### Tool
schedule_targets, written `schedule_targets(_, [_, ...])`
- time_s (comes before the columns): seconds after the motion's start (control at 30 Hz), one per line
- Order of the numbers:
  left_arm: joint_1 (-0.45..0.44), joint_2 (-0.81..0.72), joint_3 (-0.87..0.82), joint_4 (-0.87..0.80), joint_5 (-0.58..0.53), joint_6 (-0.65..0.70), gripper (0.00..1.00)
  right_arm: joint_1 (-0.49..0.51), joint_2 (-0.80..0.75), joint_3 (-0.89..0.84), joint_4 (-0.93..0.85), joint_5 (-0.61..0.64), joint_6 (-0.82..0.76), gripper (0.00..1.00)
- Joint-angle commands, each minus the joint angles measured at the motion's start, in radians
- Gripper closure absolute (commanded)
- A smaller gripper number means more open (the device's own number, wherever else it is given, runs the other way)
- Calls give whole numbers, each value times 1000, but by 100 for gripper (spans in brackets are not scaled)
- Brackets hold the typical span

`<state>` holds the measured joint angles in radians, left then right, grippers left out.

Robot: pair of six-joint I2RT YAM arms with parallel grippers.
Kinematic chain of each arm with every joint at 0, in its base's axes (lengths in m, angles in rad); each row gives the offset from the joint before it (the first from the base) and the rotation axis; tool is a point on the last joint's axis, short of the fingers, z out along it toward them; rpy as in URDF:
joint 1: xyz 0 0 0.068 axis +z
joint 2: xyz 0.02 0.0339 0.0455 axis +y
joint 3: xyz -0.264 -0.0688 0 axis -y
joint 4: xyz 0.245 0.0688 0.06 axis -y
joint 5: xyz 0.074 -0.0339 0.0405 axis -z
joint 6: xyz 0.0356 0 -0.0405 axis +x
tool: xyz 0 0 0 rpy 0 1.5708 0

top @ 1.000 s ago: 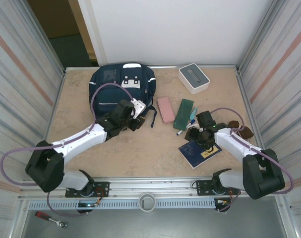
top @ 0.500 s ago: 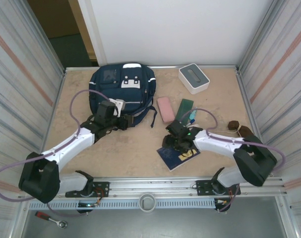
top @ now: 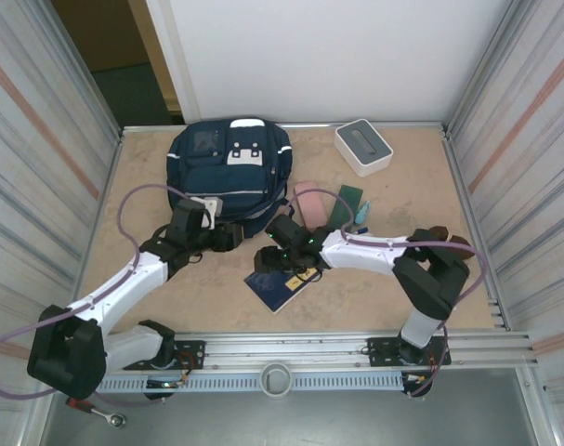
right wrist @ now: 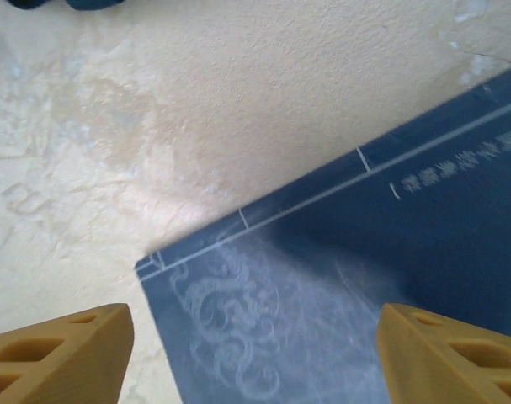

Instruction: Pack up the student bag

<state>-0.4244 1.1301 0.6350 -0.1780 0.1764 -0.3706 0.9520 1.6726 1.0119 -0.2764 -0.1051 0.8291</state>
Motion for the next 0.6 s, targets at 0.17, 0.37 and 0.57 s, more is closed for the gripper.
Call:
schedule_targets(0.17, [-153,62,-34,-10,102,-33,29,-99,-325,-273,-155,-5,144,17])
schedule_targets(0.37, [-181,223,10,12,158,13,30,-74,-344,-388,45,-5,287,15])
schedule_targets(0.57, [-189,304,2,73,249,28,36,-44,-275,-393,212,7,300,22])
